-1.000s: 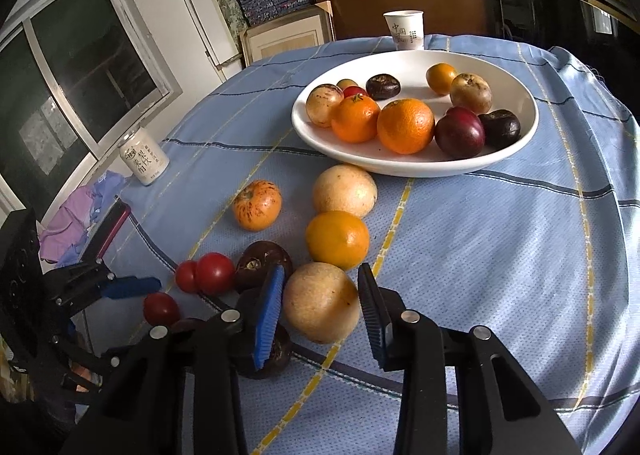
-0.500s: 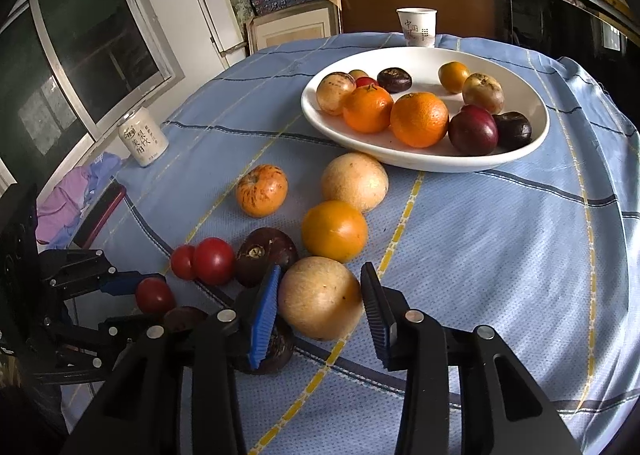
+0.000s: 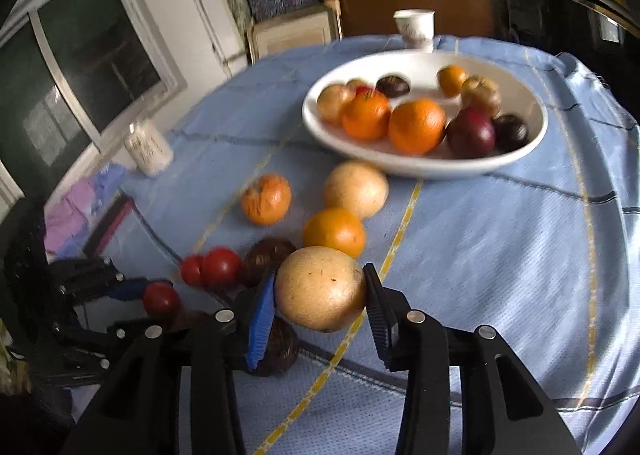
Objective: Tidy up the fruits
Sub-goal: 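Carry the pale fruit and tomato onto the white plate and open both tools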
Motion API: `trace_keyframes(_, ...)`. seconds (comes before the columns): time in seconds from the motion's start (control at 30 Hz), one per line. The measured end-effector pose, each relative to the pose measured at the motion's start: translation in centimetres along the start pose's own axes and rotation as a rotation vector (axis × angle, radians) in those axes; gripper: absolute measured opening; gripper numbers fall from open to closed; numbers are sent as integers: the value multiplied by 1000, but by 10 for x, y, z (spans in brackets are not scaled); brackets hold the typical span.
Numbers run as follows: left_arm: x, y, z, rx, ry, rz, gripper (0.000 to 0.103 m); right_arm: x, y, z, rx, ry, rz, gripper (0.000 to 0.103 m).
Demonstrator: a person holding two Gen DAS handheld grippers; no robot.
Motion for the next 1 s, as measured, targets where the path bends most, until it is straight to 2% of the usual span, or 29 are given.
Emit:
trace_keyframes(0.07,8,-8,3,-41,-26,-37,31,7,-12,-7,-10,23,-75,43)
trace_keyframes(0.13,22,-12,6,-49,-41,-53,31,15,-20,-15,-55,41,-153,43)
trace_keyframes(0.23,59,-14,7,-22,-33,-91,31,35,-25,-35,-131,97,-254,43)
trace_keyframes(0.33,103,-2,11,8,-36,-109,31,53,-22,-52,-171,148,-311,43)
trace_keyframes(0.53,191,52,15,48,-51,-92,31,85,-4,-81,-240,168,-350,43)
trace_keyframes(0.7,232,92,14,83,-49,-42,34,97,8,-98,-205,190,-327,45)
trace_keyframes(0.73,235,96,15,86,-60,-32,53,99,9,-100,-195,194,-330,54)
trace_keyframes(0.77,237,97,17,86,-71,-31,64,99,8,-100,-189,193,-335,60)
trace_keyframes(0.8,238,91,20,102,-90,-55,75,100,2,-100,-190,194,-354,61)
trace_keyframes(0.83,238,84,21,108,-100,-81,83,100,-3,-100,-194,196,-369,62)
trace_keyframes(0.93,230,60,21,123,-114,-127,94,102,-22,-98,-160,201,-406,64)
trace_keyframes(1.0,216,41,23,141,-131,-156,96,99,-33,-92,-147,198,-418,65)
Point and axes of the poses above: each gripper's, at about its wrist camera, not at the fingertips, and y roughly the way its jaws point, z to its left, x to its top, the point moved 4 cm from there along y, roughly the way its jaws point, and after that the axes turned 2 degrees about z, right-handed, at the moved point
